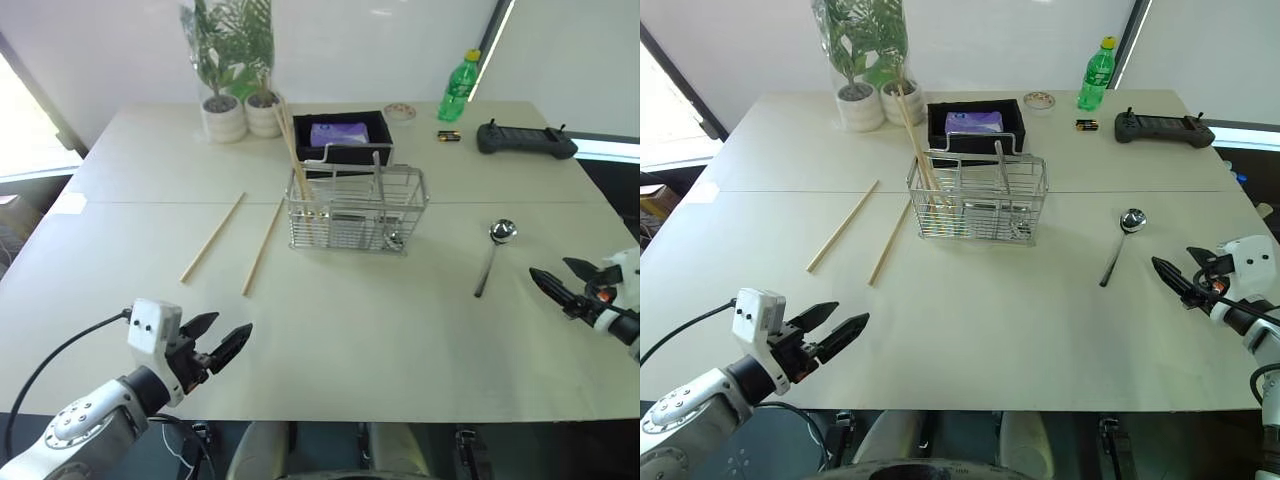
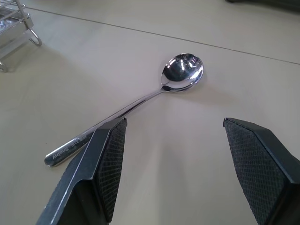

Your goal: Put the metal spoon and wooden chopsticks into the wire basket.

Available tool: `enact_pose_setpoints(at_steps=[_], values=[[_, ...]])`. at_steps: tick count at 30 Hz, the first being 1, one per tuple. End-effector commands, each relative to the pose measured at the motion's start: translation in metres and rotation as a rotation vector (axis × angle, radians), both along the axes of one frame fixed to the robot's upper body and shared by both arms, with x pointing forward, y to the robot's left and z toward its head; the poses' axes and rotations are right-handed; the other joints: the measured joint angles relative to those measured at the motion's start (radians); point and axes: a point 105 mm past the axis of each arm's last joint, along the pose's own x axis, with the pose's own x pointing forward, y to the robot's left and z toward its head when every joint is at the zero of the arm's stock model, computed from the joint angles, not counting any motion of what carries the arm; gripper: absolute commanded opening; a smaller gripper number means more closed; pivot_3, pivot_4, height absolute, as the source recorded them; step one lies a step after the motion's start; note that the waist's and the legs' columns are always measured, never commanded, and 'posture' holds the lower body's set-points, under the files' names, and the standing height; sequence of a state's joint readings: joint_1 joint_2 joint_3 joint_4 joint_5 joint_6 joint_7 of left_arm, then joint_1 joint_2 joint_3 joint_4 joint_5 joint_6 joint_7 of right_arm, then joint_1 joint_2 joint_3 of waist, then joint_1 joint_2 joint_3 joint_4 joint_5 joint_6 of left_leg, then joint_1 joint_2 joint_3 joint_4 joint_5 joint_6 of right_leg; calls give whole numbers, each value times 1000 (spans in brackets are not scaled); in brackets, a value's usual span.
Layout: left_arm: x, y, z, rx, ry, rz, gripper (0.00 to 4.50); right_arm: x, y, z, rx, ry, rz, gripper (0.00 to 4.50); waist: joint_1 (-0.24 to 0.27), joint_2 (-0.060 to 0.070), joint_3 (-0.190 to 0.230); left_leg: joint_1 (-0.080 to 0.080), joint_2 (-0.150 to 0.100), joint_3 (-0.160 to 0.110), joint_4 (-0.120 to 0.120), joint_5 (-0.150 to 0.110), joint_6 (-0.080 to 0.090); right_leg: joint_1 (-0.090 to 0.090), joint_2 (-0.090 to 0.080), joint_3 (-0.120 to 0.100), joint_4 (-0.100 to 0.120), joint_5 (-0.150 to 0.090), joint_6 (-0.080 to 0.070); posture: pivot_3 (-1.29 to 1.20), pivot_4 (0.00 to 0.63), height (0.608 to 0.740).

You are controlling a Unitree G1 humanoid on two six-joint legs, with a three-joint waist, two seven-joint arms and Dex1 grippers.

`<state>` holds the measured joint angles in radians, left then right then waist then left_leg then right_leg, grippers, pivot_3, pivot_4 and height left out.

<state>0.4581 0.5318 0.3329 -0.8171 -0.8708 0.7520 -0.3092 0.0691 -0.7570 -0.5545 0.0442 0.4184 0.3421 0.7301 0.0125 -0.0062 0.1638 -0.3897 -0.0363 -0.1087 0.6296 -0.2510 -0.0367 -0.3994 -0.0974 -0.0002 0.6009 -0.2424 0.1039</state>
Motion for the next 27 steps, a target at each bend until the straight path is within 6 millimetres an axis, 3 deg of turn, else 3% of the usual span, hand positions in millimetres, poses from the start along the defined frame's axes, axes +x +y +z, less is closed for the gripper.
enact_pose_setpoints(at_steps=[1, 8, 18, 27], values=[[2, 4, 4, 12, -34, 6, 3863, 3, 2, 15, -9, -63, 4, 3362, 0, 0, 0, 0, 0, 0, 0, 0, 0, 0, 0, 0, 0, 0, 0, 0, 150, 714], [-1, 3, 0, 9, -21, -10, 3863, 4, 0, 17, -9, -70, -8, 3362, 0, 0, 0, 0, 0, 0, -1, 0, 0, 0, 0, 0, 0, 0, 0, 0, 150, 714], [8, -2, 13, -17, -58, -1, 3863, 6, 1, 20, -13, -83, -8, 3362, 0, 0, 0, 0, 0, 0, 0, 0, 0, 1, 0, 0, 0, 0, 0, 0, 150, 714], [20, 4, 26, 9, -81, -50, 3863, 7, 7, 27, -18, -109, -17, 3362, 0, 1, 0, 0, 0, 0, 0, 0, 0, 1, 0, 0, 1, 0, 0, 0, 150, 714]])
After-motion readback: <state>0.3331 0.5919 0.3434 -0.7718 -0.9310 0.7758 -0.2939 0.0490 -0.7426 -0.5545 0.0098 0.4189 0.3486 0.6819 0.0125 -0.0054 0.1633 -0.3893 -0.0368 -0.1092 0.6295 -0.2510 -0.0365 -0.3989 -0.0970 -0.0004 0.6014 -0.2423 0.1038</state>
